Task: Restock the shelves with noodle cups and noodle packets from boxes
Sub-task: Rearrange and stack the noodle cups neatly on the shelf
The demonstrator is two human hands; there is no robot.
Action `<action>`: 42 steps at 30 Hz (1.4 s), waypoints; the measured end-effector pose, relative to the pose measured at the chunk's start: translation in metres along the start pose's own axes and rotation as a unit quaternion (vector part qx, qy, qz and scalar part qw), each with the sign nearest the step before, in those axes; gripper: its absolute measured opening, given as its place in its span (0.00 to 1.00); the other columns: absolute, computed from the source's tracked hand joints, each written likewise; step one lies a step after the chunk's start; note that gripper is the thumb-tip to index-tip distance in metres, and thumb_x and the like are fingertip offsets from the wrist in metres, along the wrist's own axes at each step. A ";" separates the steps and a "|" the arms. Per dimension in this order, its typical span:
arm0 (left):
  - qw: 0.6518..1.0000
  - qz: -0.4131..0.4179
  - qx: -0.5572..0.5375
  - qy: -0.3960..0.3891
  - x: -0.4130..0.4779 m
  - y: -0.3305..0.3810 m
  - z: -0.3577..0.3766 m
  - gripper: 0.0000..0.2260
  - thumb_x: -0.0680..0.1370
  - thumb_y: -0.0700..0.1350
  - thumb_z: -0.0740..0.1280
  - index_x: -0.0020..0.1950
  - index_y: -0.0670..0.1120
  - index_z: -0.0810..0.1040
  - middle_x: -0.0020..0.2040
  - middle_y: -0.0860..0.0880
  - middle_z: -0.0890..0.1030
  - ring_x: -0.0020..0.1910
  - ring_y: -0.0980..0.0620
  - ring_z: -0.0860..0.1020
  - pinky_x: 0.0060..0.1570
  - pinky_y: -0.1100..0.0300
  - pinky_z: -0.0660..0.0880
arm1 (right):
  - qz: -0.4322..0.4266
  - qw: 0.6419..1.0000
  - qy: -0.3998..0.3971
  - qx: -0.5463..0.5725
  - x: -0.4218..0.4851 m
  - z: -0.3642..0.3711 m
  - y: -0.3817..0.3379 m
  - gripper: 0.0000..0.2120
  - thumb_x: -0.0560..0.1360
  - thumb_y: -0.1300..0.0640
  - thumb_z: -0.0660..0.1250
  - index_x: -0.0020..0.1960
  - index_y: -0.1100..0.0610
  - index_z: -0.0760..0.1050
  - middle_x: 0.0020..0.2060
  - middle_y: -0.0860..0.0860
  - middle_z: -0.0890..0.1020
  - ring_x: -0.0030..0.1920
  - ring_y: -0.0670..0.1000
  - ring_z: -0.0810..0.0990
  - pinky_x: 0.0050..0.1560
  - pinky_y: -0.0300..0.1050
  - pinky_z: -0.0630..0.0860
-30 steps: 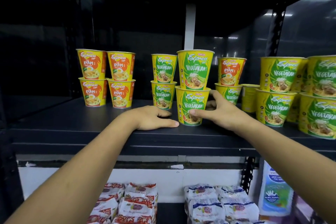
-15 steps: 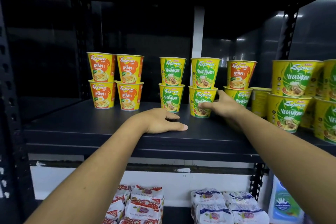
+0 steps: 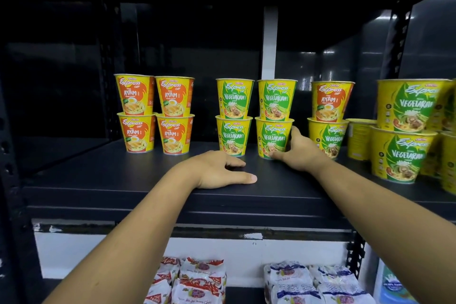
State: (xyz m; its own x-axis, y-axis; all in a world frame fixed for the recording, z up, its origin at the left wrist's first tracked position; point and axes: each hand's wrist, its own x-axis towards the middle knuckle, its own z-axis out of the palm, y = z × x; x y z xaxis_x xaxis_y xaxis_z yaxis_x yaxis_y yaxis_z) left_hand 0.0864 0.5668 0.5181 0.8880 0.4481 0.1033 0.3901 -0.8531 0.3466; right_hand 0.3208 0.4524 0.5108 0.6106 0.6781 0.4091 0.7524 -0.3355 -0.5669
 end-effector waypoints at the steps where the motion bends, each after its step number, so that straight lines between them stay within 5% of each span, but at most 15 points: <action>1: 1.000 0.000 0.000 0.001 0.000 0.000 0.000 0.36 0.72 0.75 0.66 0.76 0.61 0.72 0.79 0.56 0.67 0.77 0.52 0.66 0.73 0.54 0.64 | 0.000 1.000 0.001 -0.008 0.000 0.000 0.000 0.38 0.73 0.47 0.78 0.75 0.54 0.62 0.66 0.53 0.79 0.65 0.56 0.78 0.59 0.47 0.73; 21: 1.000 0.003 -0.006 0.005 0.002 -0.002 0.000 0.34 0.72 0.74 0.66 0.75 0.61 0.73 0.79 0.57 0.68 0.77 0.52 0.67 0.69 0.57 0.63 | -0.002 0.998 -0.027 -0.053 0.006 0.001 0.003 0.35 0.75 0.41 0.74 0.74 0.54 0.65 0.66 0.53 0.79 0.65 0.55 0.78 0.61 0.49 0.74; 29: 0.999 0.008 -0.014 0.029 0.004 -0.006 -0.001 0.31 0.74 0.71 0.68 0.73 0.58 0.76 0.75 0.56 0.73 0.73 0.54 0.70 0.64 0.60 0.65 | -0.007 0.979 -0.055 -0.196 -0.021 -0.008 -0.004 0.19 0.78 0.38 0.66 0.56 0.53 0.79 0.56 0.53 0.83 0.56 0.55 0.80 0.54 0.48 0.77; 36: 0.999 0.025 0.019 0.024 0.001 0.000 -0.002 0.28 0.77 0.69 0.66 0.74 0.57 0.76 0.76 0.55 0.72 0.74 0.52 0.69 0.67 0.58 0.66 | -0.063 0.970 -0.136 -0.191 -0.089 -0.059 0.001 0.27 0.81 0.37 0.61 0.74 0.51 0.73 0.70 0.50 0.77 0.69 0.52 0.74 0.70 0.48 0.70; 42: 0.994 0.098 0.052 -0.004 0.011 0.039 0.007 0.25 0.81 0.65 0.64 0.75 0.57 0.74 0.76 0.56 0.72 0.75 0.53 0.69 0.68 0.60 0.64 | -0.033 0.965 -0.166 -0.201 -0.120 -0.099 0.031 0.29 0.81 0.33 0.57 0.78 0.45 0.68 0.76 0.44 0.70 0.75 0.49 0.67 0.74 0.43 0.61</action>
State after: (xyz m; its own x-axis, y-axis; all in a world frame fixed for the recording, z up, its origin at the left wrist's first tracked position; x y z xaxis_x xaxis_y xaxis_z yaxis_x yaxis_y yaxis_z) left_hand 0.1127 0.5366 0.5258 0.9509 0.2695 0.1521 0.2326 -0.9467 0.2230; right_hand 0.2953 0.2964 0.5151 0.4955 0.8563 0.1458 0.8627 -0.4655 -0.1977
